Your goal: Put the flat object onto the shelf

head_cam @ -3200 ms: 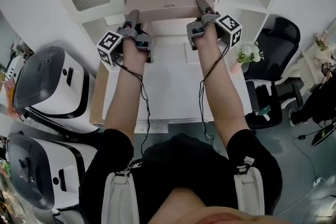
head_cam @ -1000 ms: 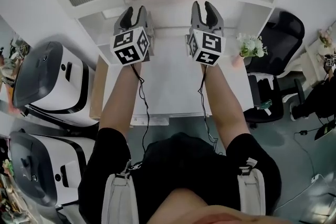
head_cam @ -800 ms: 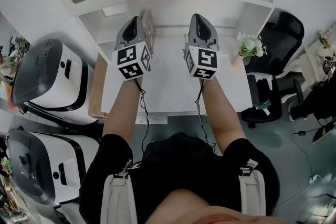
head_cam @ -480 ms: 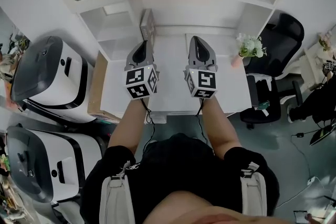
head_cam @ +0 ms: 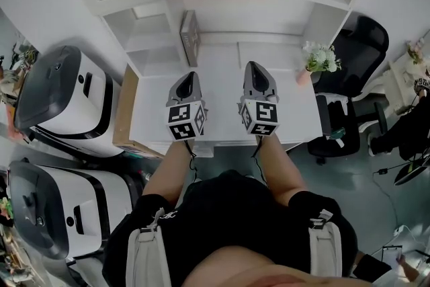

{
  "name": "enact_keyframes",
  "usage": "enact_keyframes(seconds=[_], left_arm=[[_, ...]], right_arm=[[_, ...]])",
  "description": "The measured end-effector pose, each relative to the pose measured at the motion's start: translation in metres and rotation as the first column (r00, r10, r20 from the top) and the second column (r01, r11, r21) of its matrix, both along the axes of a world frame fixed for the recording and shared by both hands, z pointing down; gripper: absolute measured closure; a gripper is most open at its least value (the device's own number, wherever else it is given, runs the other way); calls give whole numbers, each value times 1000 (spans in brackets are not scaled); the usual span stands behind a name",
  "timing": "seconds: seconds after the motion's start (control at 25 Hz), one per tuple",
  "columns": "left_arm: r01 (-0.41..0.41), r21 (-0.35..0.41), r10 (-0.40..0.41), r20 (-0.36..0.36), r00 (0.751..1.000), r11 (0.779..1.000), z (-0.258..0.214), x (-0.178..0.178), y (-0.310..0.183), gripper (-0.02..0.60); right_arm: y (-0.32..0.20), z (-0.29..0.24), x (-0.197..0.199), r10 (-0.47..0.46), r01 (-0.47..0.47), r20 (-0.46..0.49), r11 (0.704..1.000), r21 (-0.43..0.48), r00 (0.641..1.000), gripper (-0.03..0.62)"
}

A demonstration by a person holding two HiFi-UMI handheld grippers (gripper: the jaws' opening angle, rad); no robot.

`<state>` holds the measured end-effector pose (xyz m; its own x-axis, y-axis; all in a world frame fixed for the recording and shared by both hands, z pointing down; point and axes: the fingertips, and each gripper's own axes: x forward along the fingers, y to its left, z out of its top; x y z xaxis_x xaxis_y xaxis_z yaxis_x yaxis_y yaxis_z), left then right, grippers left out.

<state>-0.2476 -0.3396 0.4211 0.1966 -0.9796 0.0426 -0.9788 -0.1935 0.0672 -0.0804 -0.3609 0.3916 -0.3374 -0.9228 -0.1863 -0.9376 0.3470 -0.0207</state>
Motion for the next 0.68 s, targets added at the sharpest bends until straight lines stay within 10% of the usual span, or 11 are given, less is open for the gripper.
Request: enact_keyframes(seconds=[0.68], left_arm=[[-45, 34, 45, 3, 999, 998, -17, 11, 6, 565]], right_arm=[[5, -1, 0, -9, 9, 14, 1000, -7, 1000, 597]])
